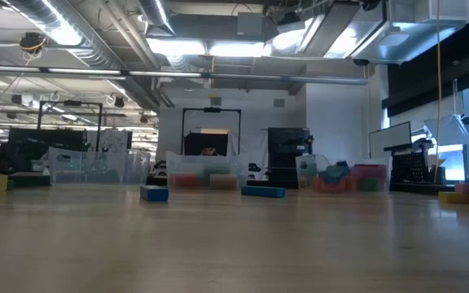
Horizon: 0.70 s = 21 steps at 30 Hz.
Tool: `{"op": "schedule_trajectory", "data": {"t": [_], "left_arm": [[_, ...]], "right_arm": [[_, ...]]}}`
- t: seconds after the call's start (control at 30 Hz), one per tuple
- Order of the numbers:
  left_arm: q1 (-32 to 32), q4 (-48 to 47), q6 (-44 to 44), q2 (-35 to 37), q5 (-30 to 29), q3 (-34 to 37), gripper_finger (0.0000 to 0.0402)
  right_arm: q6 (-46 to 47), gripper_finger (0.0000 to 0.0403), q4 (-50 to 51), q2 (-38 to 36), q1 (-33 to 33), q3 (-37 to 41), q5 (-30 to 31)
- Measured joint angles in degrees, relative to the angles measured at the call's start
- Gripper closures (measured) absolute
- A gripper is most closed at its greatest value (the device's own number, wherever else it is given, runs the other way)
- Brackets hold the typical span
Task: Sort blocks by size
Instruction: Put the light green arch block into the right transparent bin
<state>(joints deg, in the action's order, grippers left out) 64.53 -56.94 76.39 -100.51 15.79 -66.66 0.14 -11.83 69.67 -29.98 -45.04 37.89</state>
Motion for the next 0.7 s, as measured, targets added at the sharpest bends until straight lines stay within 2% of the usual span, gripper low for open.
{"op": "schedule_trajectory", "data": {"t": [0.1, 0.3, 0.5, 0.57, 0.7], "left_arm": [[0.00, 0.20, 0.52, 0.02, -0.97, 1.06, 0.0219], [0.00, 6.66, 2.20, 0.02, -1.13, 5.77, 0.0219], [0.21, 7.22, 4.30, 0.02, -0.98, 7.44, 0.0220], [-0.05, 7.17, 2.74, 0.02, -0.98, 7.53, 0.0228], [-0.20, 8.96, -0.73, 0.13, -2.24, 7.68, 0.0271]], "right_arm": [[0.00, 0.0182, 0.00, 0.00, 0.00, 0.00, 0.00], [0.00, 0.0182, -0.03, 0.00, 0.00, 0.00, 0.00], [0.02, 0.0182, -0.01, -0.01, 0.00, 0.01, 0.00], [0.02, 0.0182, 0.00, 0.00, 0.00, 0.01, 0.02], [0.02, 0.0182, -0.07, -0.02, 0.00, 0.02, 0.02]]}}
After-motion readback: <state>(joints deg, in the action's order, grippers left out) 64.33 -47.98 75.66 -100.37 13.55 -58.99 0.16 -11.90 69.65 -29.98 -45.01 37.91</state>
